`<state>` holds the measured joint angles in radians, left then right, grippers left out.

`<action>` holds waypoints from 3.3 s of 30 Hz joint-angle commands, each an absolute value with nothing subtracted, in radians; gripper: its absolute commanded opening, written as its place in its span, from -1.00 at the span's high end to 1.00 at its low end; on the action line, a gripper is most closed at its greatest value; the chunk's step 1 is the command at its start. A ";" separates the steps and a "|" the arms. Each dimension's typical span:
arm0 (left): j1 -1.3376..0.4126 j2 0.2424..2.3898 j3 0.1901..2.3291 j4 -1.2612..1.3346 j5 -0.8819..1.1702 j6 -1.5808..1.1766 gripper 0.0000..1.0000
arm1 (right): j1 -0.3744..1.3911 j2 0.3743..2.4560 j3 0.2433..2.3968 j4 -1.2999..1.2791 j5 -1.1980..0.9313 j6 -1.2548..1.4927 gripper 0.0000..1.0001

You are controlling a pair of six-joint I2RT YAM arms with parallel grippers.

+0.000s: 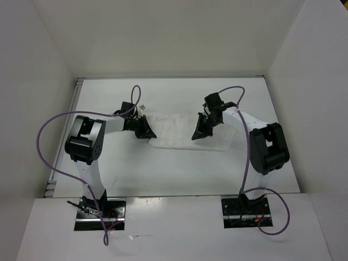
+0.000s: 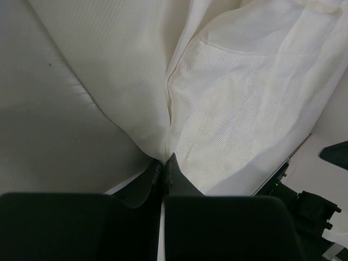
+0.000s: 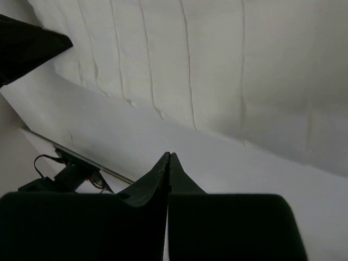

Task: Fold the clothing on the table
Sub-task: Fold the skirt

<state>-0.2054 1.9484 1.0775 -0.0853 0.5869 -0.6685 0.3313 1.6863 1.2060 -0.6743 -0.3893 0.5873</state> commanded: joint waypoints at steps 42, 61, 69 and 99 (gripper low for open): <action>-0.374 1.695 1.275 -0.236 0.693 -0.650 1.00 | 0.336 1.820 1.378 -0.646 -0.534 0.626 0.40; -0.498 1.943 1.511 -0.236 0.681 -0.669 1.00 | 0.229 2.008 1.206 -0.586 -0.462 0.574 0.41; -0.600 2.065 1.598 -0.209 0.693 -0.716 1.00 | 0.229 2.037 1.206 -0.577 -0.462 0.574 0.43; -0.460 1.550 1.409 -0.307 0.262 -0.765 -0.39 | 0.322 1.776 1.491 -0.772 -0.348 0.539 0.33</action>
